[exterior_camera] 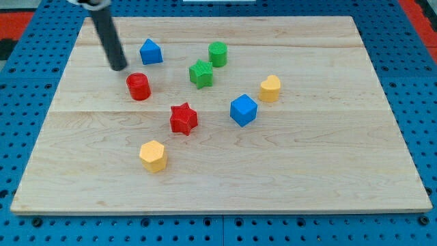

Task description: Slide the red circle slightly left

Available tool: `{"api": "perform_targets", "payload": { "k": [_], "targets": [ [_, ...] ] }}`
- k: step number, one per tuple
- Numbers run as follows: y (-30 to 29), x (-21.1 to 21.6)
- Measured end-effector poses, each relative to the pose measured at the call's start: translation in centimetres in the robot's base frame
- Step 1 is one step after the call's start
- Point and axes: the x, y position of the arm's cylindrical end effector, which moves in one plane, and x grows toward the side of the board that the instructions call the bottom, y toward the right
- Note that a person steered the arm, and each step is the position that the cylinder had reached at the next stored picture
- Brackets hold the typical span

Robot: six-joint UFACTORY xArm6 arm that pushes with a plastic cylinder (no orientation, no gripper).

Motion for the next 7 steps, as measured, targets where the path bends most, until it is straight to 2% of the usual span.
{"api": "perform_targets", "payload": {
  "k": [1, 2, 4, 5, 6, 7],
  "targets": [
    [5.4, 0.1],
    [6.0, 0.6],
    [5.0, 5.3],
    [4.9, 5.0],
    [6.3, 2.4],
    [3.3, 2.2]
  ]
}}
